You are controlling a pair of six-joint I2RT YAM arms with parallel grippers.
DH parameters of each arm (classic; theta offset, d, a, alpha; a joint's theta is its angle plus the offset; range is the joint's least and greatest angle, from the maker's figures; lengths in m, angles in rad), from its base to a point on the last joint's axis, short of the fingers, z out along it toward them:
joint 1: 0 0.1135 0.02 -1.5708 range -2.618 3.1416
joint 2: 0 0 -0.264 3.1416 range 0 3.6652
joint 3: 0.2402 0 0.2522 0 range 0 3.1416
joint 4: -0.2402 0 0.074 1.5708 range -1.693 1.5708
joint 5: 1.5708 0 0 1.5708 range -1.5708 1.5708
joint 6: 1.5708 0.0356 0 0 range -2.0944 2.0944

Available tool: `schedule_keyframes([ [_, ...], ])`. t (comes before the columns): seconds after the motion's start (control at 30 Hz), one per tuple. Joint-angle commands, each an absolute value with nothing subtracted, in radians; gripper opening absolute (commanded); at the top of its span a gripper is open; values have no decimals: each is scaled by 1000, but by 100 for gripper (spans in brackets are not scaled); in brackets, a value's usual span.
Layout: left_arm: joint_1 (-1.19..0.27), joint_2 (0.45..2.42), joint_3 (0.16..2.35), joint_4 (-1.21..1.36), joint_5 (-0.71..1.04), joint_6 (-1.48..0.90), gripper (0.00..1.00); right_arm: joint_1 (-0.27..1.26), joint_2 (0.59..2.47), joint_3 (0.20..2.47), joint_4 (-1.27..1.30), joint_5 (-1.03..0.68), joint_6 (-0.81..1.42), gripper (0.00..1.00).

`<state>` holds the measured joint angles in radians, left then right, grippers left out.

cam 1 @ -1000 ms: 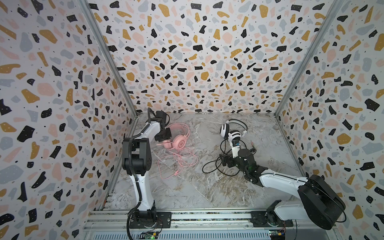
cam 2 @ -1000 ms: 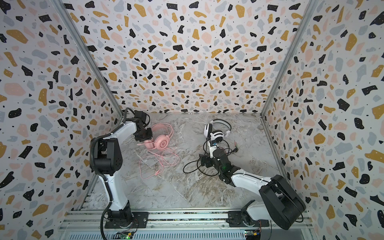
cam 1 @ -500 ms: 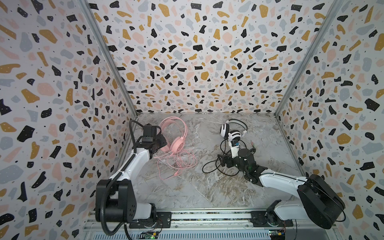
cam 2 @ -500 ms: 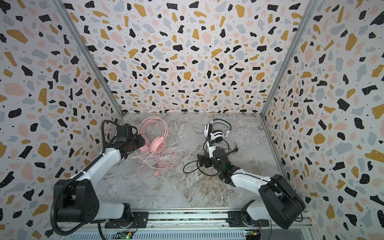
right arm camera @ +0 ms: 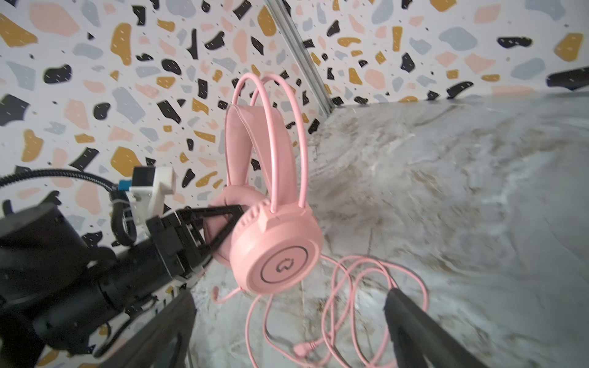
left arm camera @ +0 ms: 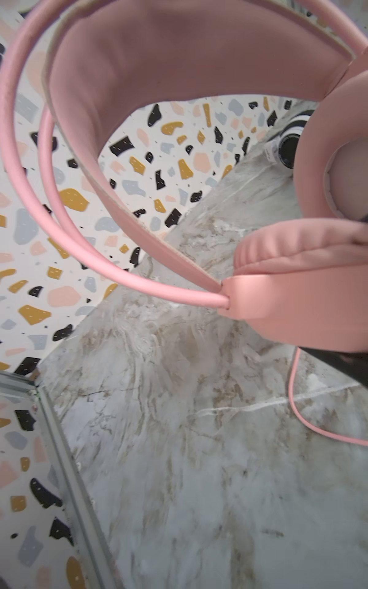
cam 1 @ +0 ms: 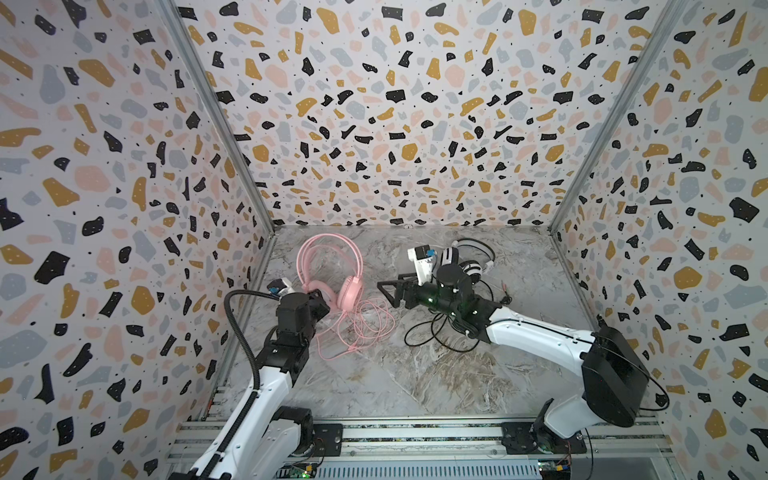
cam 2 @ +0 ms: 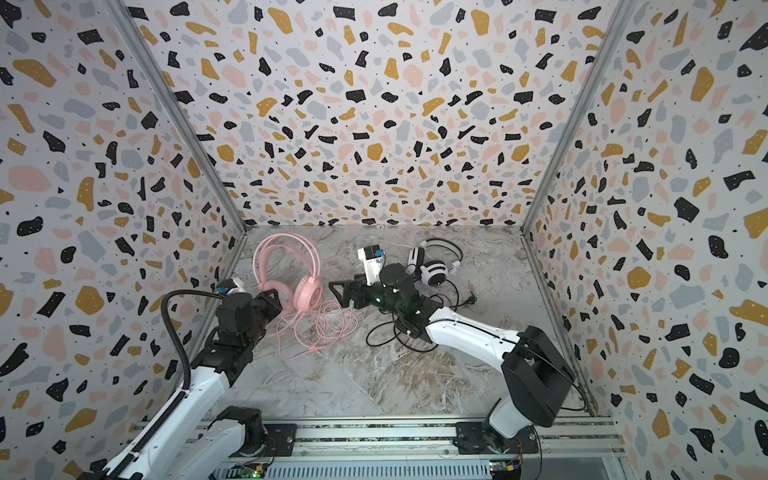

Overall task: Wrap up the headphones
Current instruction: 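Bring the pink headset toward the right gripper and grasp the other earcup with it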

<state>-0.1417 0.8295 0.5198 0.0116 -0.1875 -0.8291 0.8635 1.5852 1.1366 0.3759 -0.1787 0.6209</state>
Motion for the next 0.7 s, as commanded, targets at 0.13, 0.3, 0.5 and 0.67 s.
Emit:
schedule_keyframes([
  [0.13,-204,795,543,244,-320,-933,0,934,1686,1344,107,-24,706,95],
  [0.3,-265,822,568,209,-355,-845,0,991,1704,1333,157,9,716,95],
  [0.5,-296,834,539,244,-360,-828,0,1023,1774,1404,131,50,727,96],
  [0.67,-355,848,546,275,-407,-823,0,1026,1854,1472,77,129,777,97],
])
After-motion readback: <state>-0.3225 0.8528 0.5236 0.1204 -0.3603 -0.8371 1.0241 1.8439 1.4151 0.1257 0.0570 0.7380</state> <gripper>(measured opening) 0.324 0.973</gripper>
